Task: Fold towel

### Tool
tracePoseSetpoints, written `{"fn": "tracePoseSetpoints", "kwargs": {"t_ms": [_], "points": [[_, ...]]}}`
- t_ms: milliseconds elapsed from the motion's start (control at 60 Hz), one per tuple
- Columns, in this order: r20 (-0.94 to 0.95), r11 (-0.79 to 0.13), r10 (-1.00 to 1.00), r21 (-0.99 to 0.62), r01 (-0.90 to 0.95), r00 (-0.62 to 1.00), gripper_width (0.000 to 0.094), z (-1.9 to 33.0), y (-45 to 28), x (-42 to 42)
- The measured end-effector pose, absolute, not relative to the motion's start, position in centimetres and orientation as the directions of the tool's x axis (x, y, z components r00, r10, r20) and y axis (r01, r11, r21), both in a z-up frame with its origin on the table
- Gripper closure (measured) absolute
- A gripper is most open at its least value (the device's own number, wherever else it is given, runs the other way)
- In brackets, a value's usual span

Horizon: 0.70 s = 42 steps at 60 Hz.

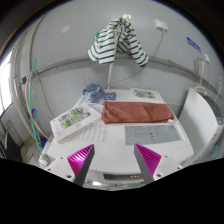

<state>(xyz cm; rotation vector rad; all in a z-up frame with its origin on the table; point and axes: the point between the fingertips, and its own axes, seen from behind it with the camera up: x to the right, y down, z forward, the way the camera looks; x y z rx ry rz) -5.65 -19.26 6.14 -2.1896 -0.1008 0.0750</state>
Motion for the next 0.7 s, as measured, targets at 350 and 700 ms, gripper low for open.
{"fn": "tracePoseSetpoints", "kwargs": {"t_ms": [350, 700], "points": [[0.030, -0.534, 0.232, -0.831, 0.153, 0.972, 0.0182, 3.7, 1.6, -12.7], [0.076, -0.562, 0.260, -0.799, 0.215, 0.963, 0.0641, -1.2, 7.9, -12.7]]}}
